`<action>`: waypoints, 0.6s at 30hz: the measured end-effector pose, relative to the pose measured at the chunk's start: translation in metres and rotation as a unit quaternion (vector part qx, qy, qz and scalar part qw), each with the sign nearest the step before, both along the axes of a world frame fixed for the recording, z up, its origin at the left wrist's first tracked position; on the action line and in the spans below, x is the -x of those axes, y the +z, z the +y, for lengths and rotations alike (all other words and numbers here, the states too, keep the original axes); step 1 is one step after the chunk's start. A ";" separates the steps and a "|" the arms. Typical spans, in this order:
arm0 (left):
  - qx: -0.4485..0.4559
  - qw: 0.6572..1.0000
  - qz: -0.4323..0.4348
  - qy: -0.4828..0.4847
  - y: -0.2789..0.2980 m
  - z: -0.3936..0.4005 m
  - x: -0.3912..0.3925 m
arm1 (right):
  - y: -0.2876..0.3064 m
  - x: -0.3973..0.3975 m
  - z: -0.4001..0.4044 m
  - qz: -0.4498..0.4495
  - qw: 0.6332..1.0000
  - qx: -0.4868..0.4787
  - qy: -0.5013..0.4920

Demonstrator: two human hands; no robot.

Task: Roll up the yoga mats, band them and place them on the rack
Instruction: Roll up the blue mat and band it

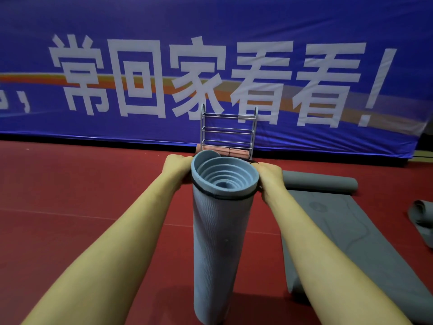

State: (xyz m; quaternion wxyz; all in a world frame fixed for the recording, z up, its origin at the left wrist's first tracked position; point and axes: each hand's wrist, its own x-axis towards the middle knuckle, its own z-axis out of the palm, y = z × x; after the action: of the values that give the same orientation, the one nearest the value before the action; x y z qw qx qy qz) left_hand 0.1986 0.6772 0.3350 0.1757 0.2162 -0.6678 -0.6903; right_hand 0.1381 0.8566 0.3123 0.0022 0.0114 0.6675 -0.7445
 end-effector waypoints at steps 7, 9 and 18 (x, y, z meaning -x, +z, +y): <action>0.129 0.992 -0.005 0.008 -0.043 -0.013 0.003 | -0.048 0.000 0.006 0.113 0.987 -0.114 -0.003; 0.148 0.989 -0.003 0.007 -0.057 -0.014 0.001 | -0.062 0.003 0.006 0.121 0.983 -0.137 -0.005; 0.304 0.951 -0.057 0.029 -0.125 -0.023 0.002 | -0.134 0.019 0.007 0.141 0.947 -0.290 -0.005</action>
State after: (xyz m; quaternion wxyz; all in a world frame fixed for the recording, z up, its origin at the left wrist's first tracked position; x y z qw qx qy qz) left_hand 0.1964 0.6538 0.2100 0.2143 0.2107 -0.8482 -0.4362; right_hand 0.1192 0.8632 0.1786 -0.0992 -0.0902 0.8478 -0.5131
